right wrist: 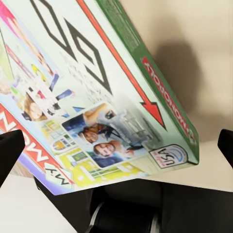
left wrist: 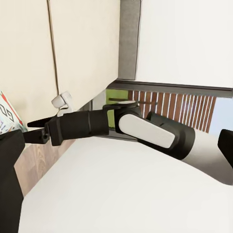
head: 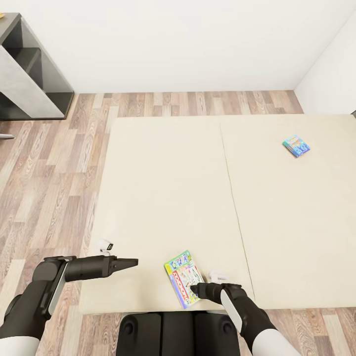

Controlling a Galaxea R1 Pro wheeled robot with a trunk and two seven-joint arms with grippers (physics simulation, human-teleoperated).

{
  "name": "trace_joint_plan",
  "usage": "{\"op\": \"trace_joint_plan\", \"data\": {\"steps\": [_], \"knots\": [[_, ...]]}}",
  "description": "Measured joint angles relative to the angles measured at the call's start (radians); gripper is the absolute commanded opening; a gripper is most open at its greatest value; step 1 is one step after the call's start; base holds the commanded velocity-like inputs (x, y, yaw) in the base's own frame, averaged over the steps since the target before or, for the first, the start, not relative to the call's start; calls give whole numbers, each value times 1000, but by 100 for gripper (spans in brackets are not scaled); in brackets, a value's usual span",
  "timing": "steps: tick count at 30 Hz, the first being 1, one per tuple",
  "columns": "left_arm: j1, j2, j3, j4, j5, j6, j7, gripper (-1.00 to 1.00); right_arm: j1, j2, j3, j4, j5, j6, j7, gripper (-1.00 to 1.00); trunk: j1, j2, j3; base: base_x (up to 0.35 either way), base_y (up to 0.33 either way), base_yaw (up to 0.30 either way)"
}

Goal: Put all the toys in the child's room - the three board games (two on the bed and one on the table), the two jigsaw puzzles on the table, and the tennis ball on the table - inside the toy box on the table in the child's room.

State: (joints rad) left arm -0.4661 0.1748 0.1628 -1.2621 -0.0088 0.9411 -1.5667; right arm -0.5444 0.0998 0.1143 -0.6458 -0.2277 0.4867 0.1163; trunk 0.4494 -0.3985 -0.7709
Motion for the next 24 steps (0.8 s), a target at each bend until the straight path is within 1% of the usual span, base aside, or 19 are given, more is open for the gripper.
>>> {"op": "trace_joint_plan", "data": {"steps": [18,19,24], "knots": [[1,-1,0,0,-2,-1,0,100,0,0,4,-4,-1,1,9,100,0,0,0,0,0,0],[0,-1,0,0,-2,-1,0,100,0,0,7,-4,-1,1,9,100,0,0,0,0,0,0],[0,-2,-1,0,-3,-1,0,100,0,3,55,-6,-1,1,9,100,0,0,0,0,0,0]]}}
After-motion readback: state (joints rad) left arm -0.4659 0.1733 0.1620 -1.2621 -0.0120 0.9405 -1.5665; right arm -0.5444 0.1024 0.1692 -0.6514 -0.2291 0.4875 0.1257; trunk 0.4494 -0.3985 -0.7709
